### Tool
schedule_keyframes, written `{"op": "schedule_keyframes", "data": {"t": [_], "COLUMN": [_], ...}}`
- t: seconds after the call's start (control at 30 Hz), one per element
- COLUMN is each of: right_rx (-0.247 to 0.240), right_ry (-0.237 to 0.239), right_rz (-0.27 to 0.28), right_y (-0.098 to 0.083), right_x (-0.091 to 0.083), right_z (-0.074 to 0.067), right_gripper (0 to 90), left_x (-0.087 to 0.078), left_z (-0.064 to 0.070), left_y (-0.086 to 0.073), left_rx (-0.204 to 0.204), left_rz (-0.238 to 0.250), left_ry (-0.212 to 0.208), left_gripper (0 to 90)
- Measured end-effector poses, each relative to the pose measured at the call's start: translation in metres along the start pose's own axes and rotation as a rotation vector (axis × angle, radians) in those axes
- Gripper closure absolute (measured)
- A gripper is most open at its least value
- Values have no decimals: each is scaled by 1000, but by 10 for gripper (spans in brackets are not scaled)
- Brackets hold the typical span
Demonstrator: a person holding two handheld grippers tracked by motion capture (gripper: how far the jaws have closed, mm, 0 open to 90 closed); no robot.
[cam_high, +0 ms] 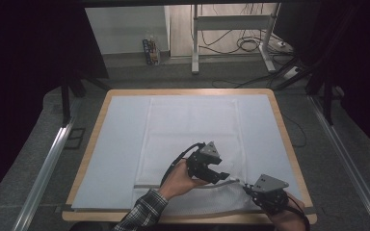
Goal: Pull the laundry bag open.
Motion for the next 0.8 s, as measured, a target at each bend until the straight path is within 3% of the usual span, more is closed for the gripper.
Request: {"op": "schedule_keyframes", "data": {"t": [0.13, 0.33, 0.53, 0.8], "right_rx": [-29, -42, -51, -63], "right_ry": [-10, -14, -21, -28], "right_rz": [12, 7, 11, 9], "right_y": [1, 0, 1, 1], "right_x": [-1, 0, -1, -1], "right_z": [-1, -2, -3, -3], "right_gripper": [847, 846, 846, 844], "left_x": [7, 12, 18, 19], "left_z": [3, 6, 10, 12], "left_y": [1, 7, 7, 5], "left_rx": [-7, -48, -44, -63], "left_rz": [-7, 25, -6, -19], "left_ry": [-43, -125, -160, -199], "left_gripper": [659, 720, 788, 798]}}
Point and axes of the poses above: each handheld gripper's, and its own axes: x roughly forward along the jaws, y roughly out of its top, z roughly to its right, the point moved 6 cm from there along x, roughly forward along the jaws, and after that the axes turned 10 degrees about x, right-handed, at the moved point
